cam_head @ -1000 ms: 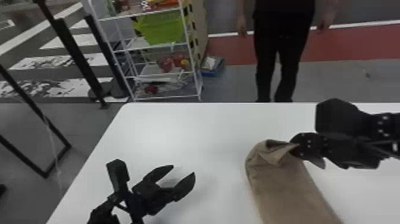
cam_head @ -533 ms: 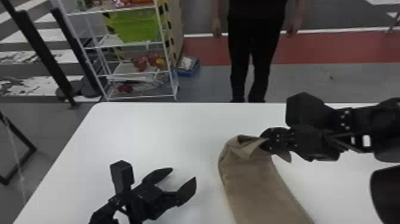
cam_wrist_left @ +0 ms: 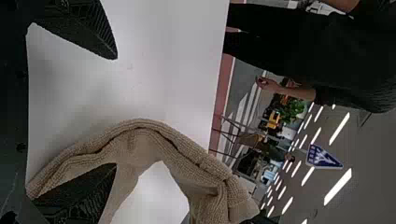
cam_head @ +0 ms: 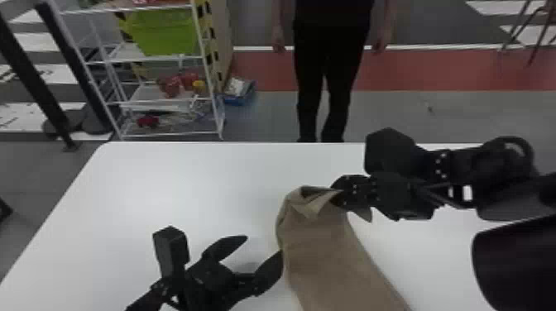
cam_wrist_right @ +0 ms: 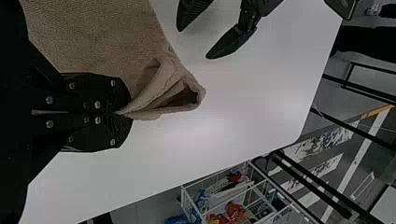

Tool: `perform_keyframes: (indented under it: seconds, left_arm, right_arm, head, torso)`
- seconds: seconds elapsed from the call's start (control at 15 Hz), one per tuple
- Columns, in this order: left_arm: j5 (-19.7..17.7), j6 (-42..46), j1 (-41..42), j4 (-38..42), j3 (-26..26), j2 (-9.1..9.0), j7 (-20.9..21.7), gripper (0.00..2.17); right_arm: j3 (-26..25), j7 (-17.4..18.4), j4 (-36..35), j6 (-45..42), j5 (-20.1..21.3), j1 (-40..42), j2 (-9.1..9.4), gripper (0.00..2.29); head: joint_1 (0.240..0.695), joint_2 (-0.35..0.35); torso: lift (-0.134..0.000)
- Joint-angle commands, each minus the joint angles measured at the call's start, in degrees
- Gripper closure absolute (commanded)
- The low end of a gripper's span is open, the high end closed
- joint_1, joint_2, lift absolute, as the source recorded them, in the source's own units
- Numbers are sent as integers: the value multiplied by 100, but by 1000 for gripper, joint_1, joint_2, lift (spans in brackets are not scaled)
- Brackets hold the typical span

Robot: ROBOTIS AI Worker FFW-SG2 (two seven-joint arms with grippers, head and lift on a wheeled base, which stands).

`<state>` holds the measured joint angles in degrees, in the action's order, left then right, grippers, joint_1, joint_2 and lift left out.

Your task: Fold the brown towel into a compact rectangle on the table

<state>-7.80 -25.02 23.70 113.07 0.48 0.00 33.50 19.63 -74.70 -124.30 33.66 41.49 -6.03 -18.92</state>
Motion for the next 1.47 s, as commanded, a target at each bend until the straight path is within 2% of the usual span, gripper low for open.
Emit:
perform_keyframes:
  seconds: [0.0, 0.27, 0.6, 0.93, 1.33, 1.4]
  left_arm:
    - [42, 27, -76, -83, -277, -15, -89, 63]
    - [314, 115, -147, -180, -400, -15, -203, 63]
    - [464, 168, -234, -321, -374, -15, -247, 63]
    - [552, 291, -375, -549, -286, -15, -291, 63]
    - [578, 502, -182, -400, -66, -15, -142, 63]
    - [560, 537, -164, -391, -57, -15, -115, 63]
  right_arm:
    - [15, -1, -60, 6, -1, 41, 3, 1571]
    - [15, 8, -209, 41, -45, 93, -15, 1571]
    - [-64, -1, -438, 58, -124, 225, -67, 1571]
    - [-258, -10, -833, 111, -238, 506, -252, 1571]
    - [-513, -309, -1563, 252, -300, 1491, -815, 1571]
    - [-539, -353, -1607, 305, -291, 1588, -859, 1571]
  head:
    - [695, 31]
    - [695, 5]
    - [695, 4]
    - [695, 7]
    - [695, 12]
    - [695, 10]
  torso:
    - [-123]
    - [-123]
    - [-123]
    - [-123]
    - [-123]
    - [-123]
